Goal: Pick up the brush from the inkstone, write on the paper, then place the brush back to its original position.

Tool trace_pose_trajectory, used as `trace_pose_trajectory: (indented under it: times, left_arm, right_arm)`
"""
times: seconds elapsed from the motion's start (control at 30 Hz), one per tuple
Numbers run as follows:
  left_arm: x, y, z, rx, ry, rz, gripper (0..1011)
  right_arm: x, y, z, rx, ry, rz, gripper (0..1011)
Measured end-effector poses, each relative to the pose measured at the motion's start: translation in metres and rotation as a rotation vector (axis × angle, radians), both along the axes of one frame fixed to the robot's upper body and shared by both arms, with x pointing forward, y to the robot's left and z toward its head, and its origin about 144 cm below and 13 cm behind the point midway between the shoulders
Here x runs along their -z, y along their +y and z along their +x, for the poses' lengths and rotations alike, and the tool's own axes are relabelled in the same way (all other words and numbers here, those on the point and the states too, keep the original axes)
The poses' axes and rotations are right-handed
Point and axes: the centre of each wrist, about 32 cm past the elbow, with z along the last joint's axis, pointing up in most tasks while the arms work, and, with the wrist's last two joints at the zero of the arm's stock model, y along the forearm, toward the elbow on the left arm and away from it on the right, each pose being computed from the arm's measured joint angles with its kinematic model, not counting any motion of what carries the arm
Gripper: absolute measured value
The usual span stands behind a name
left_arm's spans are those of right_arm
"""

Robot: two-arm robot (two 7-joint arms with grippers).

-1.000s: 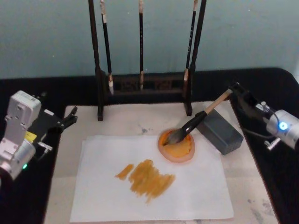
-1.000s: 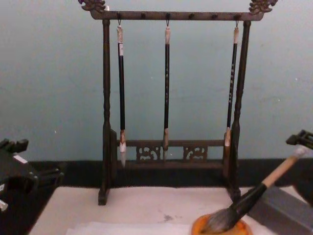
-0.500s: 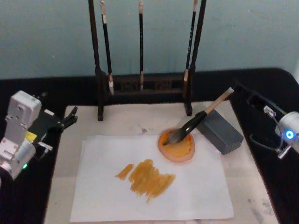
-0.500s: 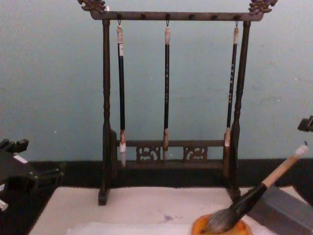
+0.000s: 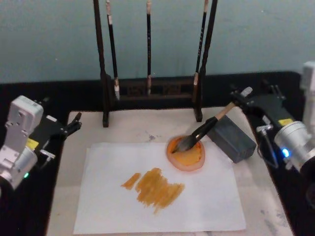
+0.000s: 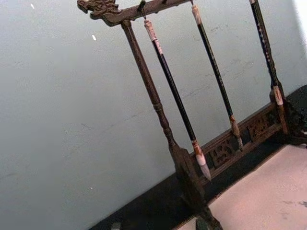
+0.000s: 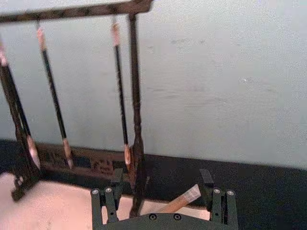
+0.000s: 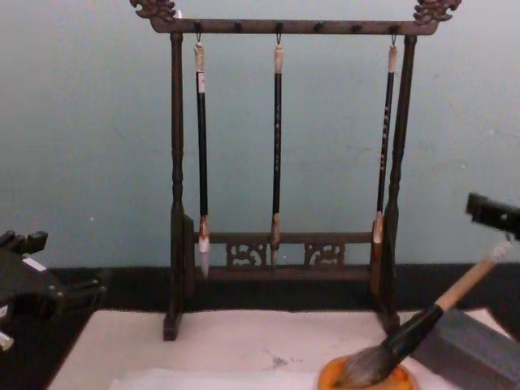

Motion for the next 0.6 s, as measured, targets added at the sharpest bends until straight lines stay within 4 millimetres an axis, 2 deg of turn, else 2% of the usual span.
trace_pose_trajectory:
  times: [0.43,0.6]
  left_arm:
    - [0.000,0.000,0.000,0.000,0.000,0.000,1010]
    - [0.000,0.000,0.000,0.000,0.000,0.000,1010]
  right_arm:
    - [0.038,0.018,-0.008,-0.011,-0.077,-0.197,1000]
    - [0.046,0.020,-0.010,-0.014,-0.073,-0.215,1000]
